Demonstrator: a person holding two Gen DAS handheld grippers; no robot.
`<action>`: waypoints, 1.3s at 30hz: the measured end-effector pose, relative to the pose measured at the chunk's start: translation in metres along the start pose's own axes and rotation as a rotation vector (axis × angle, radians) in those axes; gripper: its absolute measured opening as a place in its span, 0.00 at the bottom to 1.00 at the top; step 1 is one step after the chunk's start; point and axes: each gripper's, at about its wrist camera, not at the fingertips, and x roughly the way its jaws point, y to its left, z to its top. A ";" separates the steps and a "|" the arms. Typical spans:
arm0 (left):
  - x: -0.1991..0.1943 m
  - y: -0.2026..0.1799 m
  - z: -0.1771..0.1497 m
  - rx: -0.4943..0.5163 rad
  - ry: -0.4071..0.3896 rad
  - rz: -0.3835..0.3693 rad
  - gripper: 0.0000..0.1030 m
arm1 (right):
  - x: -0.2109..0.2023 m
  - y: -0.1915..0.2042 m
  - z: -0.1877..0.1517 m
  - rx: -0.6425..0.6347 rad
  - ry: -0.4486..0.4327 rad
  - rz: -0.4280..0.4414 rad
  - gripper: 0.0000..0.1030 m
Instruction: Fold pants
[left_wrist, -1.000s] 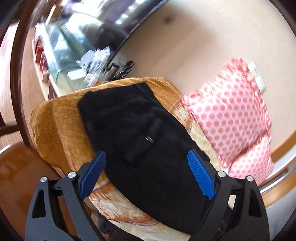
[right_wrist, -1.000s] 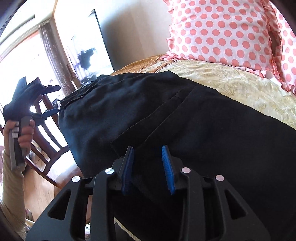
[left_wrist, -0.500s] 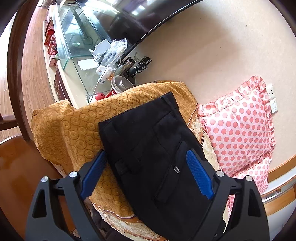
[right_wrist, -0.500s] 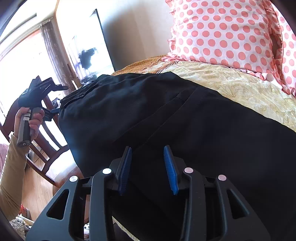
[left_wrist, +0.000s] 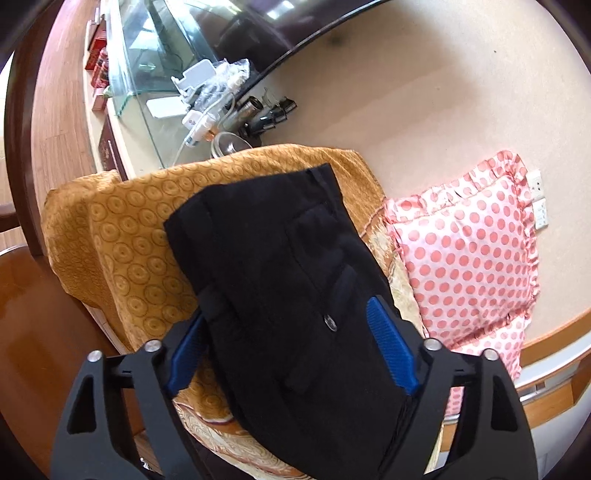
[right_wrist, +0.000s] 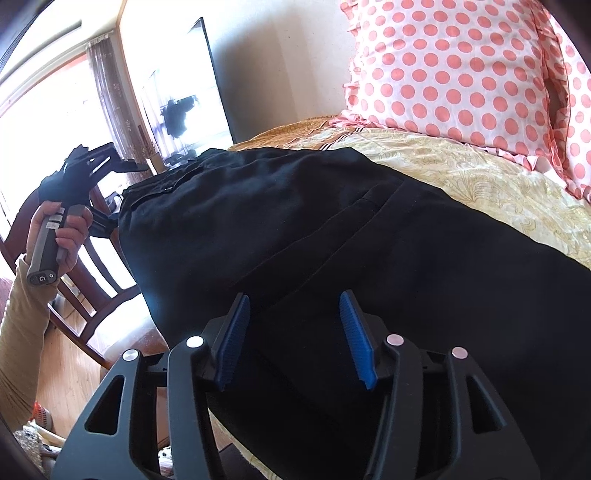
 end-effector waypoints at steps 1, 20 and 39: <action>0.000 0.003 0.002 -0.029 -0.003 -0.007 0.72 | -0.001 -0.001 0.000 0.008 -0.001 0.004 0.51; -0.022 -0.123 -0.044 0.423 -0.155 0.074 0.11 | -0.102 -0.063 -0.029 0.199 -0.153 -0.079 0.51; 0.063 -0.320 -0.355 1.092 0.377 -0.383 0.11 | -0.214 -0.158 -0.112 0.507 -0.292 -0.408 0.55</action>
